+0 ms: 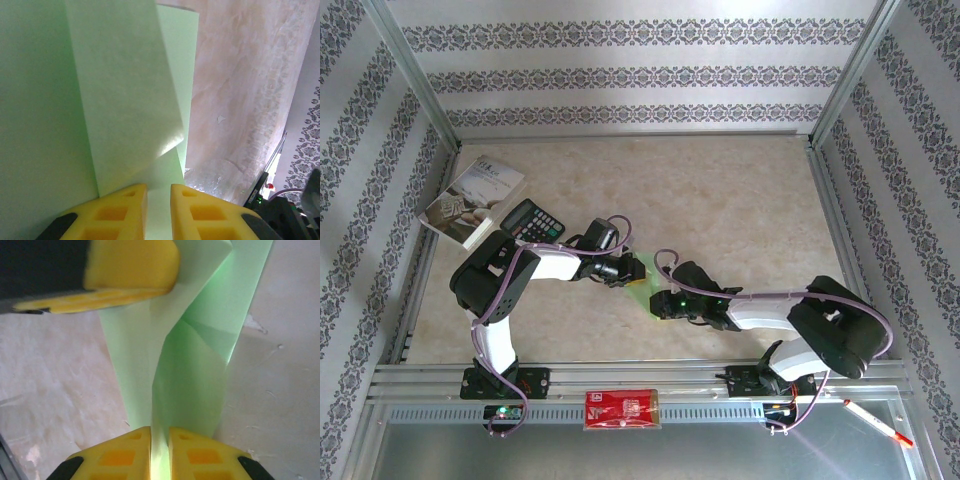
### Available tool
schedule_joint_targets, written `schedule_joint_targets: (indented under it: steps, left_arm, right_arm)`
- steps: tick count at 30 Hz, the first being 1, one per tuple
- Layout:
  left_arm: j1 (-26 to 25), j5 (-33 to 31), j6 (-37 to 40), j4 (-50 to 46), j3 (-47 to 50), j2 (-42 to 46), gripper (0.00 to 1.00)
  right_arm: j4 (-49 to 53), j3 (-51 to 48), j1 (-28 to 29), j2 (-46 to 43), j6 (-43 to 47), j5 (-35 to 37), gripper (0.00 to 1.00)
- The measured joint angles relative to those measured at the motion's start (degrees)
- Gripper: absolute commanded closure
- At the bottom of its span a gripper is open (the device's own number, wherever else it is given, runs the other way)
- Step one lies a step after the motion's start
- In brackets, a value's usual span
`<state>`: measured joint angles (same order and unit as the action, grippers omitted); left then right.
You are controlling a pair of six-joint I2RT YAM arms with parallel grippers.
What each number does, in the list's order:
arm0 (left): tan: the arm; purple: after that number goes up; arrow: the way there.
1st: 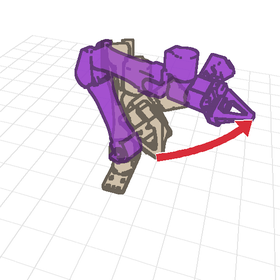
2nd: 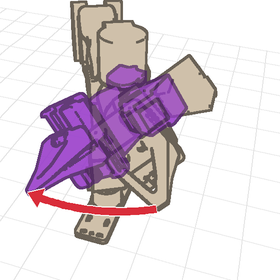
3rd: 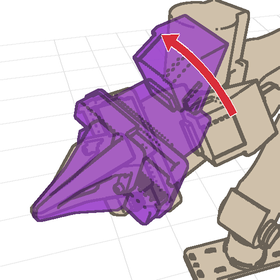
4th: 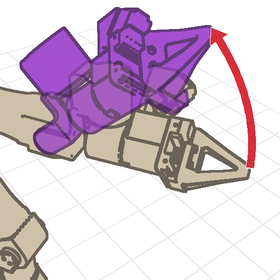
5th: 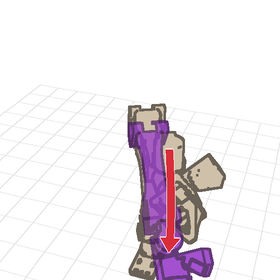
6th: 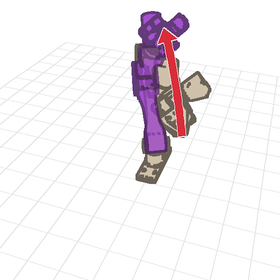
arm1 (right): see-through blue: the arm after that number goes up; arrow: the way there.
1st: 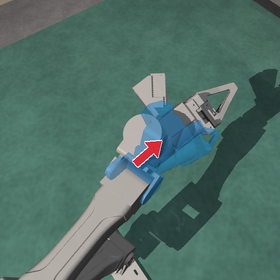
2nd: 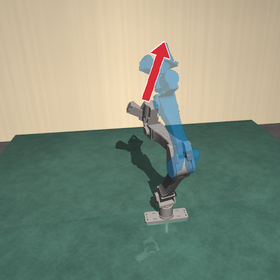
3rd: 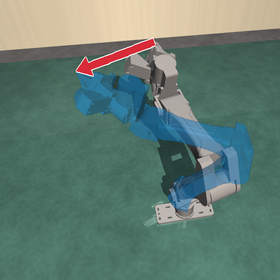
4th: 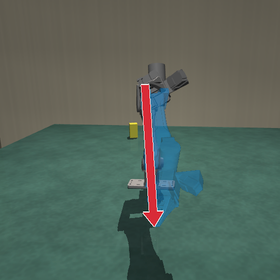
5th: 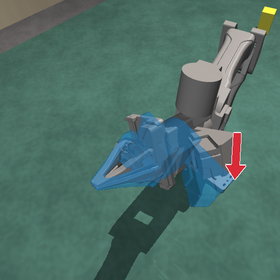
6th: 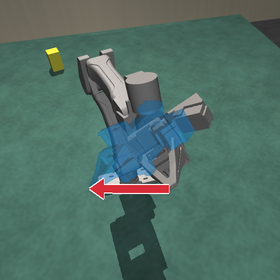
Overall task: Fold a paper plane with a square sheet of paper (pick it up from the middle)
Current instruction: Fourth fold the wing at the center of the table.
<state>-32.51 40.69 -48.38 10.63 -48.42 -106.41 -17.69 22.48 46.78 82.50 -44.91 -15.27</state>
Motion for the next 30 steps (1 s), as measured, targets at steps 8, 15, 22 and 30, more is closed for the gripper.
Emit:
schedule_joint_targets:
  steps: [8, 15, 22, 30]
  left_arm:
    - [0.00, -0.39, 0.00, 0.04, 0.02, 0.00, 0.80]
    - [0.00, -0.59, 0.00, 0.07, 0.02, 0.02, 0.80]
    - [0.00, -0.61, 0.15, 0.07, 0.02, 0.04, 0.80]
    - [0.00, -0.66, 0.28, 0.04, 0.02, 0.07, 0.80]
  right_arm:
    - [-0.55, 0.68, -0.02, 1.42, -0.24, -0.28, 0.89]
    - [-1.92, 0.37, -0.15, 1.81, -1.73, -0.59, 0.90]
    - [-4.59, -0.57, -0.94, 2.23, -4.79, -1.84, 0.86]
    - [-2.97, -0.61, -1.73, -0.13, -4.68, -3.02, 0.76]
